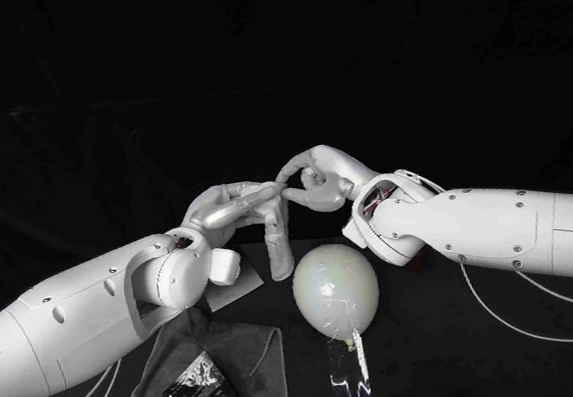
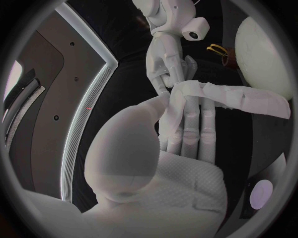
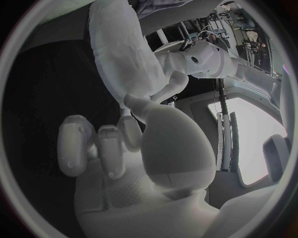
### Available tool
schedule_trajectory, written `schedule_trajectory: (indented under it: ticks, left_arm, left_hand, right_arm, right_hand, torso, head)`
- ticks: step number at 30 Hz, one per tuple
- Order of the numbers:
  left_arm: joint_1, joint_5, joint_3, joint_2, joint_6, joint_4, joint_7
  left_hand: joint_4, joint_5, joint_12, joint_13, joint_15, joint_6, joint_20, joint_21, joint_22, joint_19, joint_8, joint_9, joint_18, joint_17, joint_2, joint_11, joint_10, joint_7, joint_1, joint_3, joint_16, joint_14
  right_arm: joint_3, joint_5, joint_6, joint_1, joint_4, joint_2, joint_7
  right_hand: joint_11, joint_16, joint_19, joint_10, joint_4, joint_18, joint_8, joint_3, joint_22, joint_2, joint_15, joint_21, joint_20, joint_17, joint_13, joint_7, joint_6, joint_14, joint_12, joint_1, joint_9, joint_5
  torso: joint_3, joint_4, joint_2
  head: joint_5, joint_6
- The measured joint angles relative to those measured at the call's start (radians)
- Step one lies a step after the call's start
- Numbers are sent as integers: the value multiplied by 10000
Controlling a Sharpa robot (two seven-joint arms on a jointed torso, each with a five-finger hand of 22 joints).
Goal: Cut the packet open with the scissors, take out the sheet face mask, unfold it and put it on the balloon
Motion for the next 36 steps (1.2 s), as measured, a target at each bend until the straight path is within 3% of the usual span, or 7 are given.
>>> schedule_trajectory:
  ticks: [4,8,14,31,36]
  left_arm:
    - [0,-25,0,-1,23,14,-2]
    - [0,-41,0,-2,38,26,-3]
    - [0,-56,0,-6,50,30,-4]
    - [-1,-75,0,-26,56,34,-7]
    - [-1,-78,0,-30,52,43,-7]
  left_hand:
    - [0,0,36,0,1,-1,0,0,10,0,-1,0,-2,2,-1,26,26,0,-1,0,0,0]
    - [0,0,37,0,1,-1,0,0,24,0,-2,0,-3,14,-1,36,36,-1,-1,0,0,0]
    - [1,-2,36,-1,15,-2,1,40,24,0,-13,0,-6,14,-1,36,36,-2,-1,0,0,14]
    - [1,-41,35,14,-4,-20,2,80,54,1,15,0,-12,26,-2,38,33,-17,-2,-1,40,37]
    - [1,0,34,14,-32,-21,2,79,60,1,16,0,-14,26,-3,39,32,-17,-3,-1,40,18]
  right_arm:
    - [0,39,-29,0,-8,9,24]
    - [0,80,-68,-1,-26,7,41]
    - [-1,140,-165,-1,-52,1,61]
    - [-1,232,-332,-2,-100,-21,96]
    - [-1,251,-382,-3,-80,-40,114]
  right_hand:
    - [-89,45,51,89,0,0,133,0,0,171,-4,1,-51,1,-1,-129,366,4,63,-14,51,0]
    - [-225,46,126,223,0,0,349,0,-1,326,-151,137,-126,7,-2,-315,697,34,171,-34,141,0]
    - [-358,99,216,354,-57,0,603,-145,-5,457,-295,241,-218,7,-3,-458,946,1,223,16,275,-1]
    - [-396,98,194,391,-112,0,788,-200,-3,508,-364,291,-275,-1,-5,-499,985,0,225,-36,432,-2]
    - [-516,96,211,511,-122,1,992,-211,-1,508,-426,465,-362,-1,-1,-581,1064,18,343,-36,531,-2]
  torso:
    - [0,0,-1]
    - [0,-1,-1]
    - [0,-4,-2]
    - [1,-2,-3]
    - [1,-1,-2]
  head:
    - [0,5]
    - [0,9]
    - [-1,10]
    - [-20,32]
    - [-11,43]
